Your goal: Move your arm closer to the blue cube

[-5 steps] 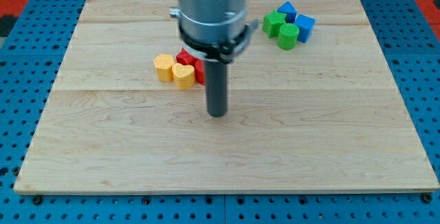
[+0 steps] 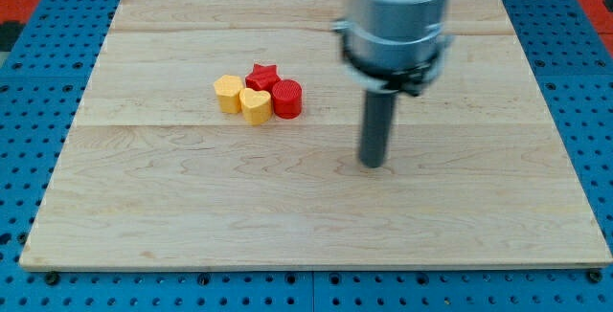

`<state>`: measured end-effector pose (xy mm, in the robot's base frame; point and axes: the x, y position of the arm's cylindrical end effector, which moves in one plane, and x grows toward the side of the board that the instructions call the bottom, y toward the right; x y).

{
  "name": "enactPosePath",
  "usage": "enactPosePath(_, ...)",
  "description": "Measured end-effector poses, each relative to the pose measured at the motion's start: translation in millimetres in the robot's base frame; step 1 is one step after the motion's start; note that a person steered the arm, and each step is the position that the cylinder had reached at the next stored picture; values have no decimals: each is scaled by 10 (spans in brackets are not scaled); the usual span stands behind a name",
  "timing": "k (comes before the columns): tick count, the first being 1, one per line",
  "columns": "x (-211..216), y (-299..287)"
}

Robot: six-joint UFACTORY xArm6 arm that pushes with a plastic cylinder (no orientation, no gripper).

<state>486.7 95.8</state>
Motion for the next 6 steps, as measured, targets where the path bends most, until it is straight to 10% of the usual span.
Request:
enactPosePath(2,-857,1189)
enactPosePath(6,-2436,1014)
